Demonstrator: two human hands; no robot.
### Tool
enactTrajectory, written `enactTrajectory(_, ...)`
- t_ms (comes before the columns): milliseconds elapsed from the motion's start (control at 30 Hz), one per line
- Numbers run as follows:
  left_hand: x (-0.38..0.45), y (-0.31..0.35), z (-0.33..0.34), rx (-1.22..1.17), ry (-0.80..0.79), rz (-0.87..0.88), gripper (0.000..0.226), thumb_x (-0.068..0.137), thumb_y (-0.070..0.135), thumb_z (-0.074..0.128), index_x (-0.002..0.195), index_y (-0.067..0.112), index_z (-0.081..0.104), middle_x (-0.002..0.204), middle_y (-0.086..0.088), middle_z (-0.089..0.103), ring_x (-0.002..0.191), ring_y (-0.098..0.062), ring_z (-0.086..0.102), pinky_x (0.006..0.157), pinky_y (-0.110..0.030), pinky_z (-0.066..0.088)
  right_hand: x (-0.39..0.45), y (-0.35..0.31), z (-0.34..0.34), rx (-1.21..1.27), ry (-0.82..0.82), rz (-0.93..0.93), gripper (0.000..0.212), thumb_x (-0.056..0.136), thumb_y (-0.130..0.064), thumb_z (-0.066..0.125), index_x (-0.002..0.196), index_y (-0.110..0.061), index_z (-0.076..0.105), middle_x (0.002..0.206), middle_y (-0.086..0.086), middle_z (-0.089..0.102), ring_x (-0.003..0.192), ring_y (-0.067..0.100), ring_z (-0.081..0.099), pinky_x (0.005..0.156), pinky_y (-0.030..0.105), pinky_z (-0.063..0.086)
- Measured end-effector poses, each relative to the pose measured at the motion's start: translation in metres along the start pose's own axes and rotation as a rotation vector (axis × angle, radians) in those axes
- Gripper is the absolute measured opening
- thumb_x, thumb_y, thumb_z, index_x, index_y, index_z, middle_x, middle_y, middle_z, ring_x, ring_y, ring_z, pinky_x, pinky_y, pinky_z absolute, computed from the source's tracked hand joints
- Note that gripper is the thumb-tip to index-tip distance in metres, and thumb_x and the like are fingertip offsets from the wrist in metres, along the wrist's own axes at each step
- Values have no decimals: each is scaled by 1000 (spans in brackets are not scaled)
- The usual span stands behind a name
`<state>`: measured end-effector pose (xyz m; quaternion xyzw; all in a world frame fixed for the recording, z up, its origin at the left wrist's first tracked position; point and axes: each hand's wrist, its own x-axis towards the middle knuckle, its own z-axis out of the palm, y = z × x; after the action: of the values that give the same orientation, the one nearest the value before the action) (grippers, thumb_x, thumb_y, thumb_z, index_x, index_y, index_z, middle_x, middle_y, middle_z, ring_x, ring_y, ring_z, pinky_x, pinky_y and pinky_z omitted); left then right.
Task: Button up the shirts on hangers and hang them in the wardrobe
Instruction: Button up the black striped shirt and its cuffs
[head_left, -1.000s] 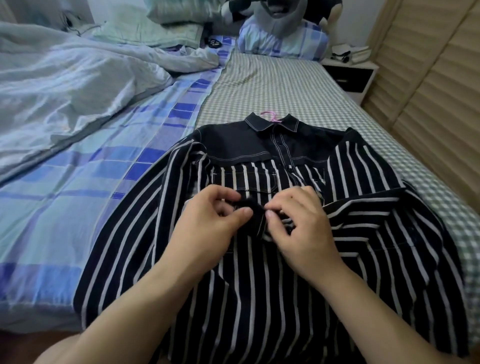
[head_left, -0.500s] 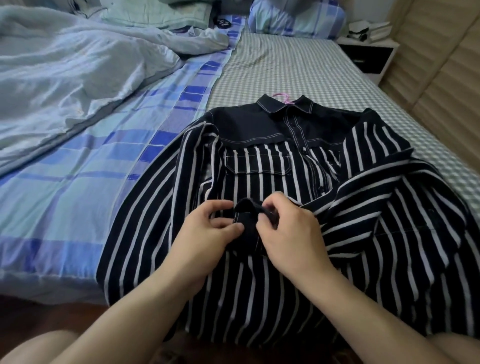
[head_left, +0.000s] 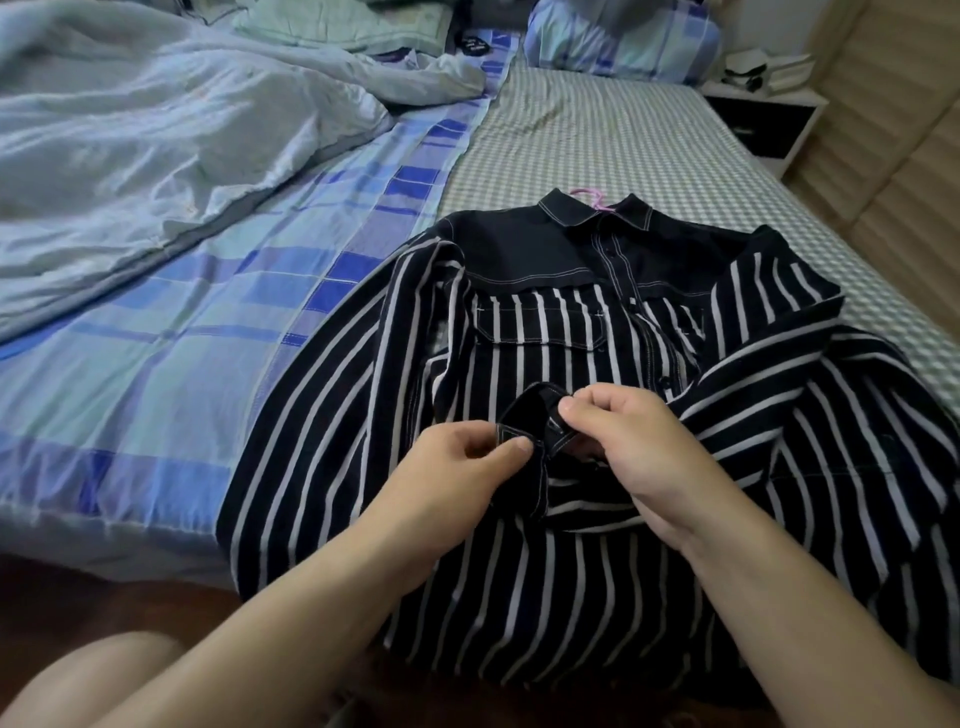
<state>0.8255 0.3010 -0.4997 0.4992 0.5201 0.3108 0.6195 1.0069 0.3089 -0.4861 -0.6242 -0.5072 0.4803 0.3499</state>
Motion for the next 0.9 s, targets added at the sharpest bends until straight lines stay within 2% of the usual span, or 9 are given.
enactTrajectory(100, -1, -2, 0, -102, 49, 4, 19, 100, 17, 64, 93, 6, 78, 95, -15, 78, 96, -30, 75, 98, -51, 56, 0, -4, -3, 55, -16, -13, 31, 102, -24, 58, 76, -17, 73, 85, 7, 77, 84, 19, 73, 93, 43, 56)
enactTrajectory(200, 1, -2, -6, -283, 12, -72, 17, 96, 11, 67, 94, -5, 73, 103, -24, 75, 95, -34, 74, 95, -45, 58, -4, -8, -8, 72, -33, -28, 29, 104, -22, 56, 86, -12, 76, 90, 5, 78, 90, 15, 75, 95, 36, 53)
enactTrajectory(333, 1, 1, -8, -393, -33, -133, 8, 91, 8, 70, 94, 0, 69, 94, -21, 73, 83, -25, 72, 75, -31, 60, -12, -8, 0, 58, -66, -20, 29, 104, -23, 55, 93, -11, 78, 92, 3, 79, 94, 14, 75, 98, 38, 53)
enactTrajectory(467, 2, 2, -6, -430, -21, -149, 15, 94, 5, 65, 99, -7, 72, 95, -20, 75, 82, -22, 74, 68, -23, 58, -11, -2, 8, 76, -79, 9, 28, 104, -23, 57, 94, -10, 80, 97, 1, 79, 100, 14, 74, 104, 40, 51)
enactTrajectory(667, 4, 3, -6, -417, -4, -148, 12, 93, 6, 67, 97, -4, 70, 91, -19, 73, 79, -22, 72, 67, -24, 58, -7, 6, 6, 120, -70, 27, 21, 100, -29, 63, 100, -16, 81, 116, 0, 75, 115, 14, 68, 110, 42, 47)
enactTrajectory(833, 4, 1, -3, -387, 20, -141, 13, 94, 10, 68, 100, -1, 68, 90, -18, 72, 82, -24, 70, 77, -29, 60, -10, 5, 4, 139, -69, -2, 21, 99, -26, 64, 102, -13, 80, 119, -2, 74, 116, 9, 67, 111, 37, 45)
enactTrajectory(900, 5, 0, -3, -374, 42, -139, 13, 94, 11, 68, 100, 0, 68, 89, -18, 72, 82, -24, 70, 82, -33, 59, -14, -1, 2, 90, -107, -18, 21, 100, -21, 61, 101, -11, 80, 113, -1, 76, 111, 9, 70, 108, 36, 48)
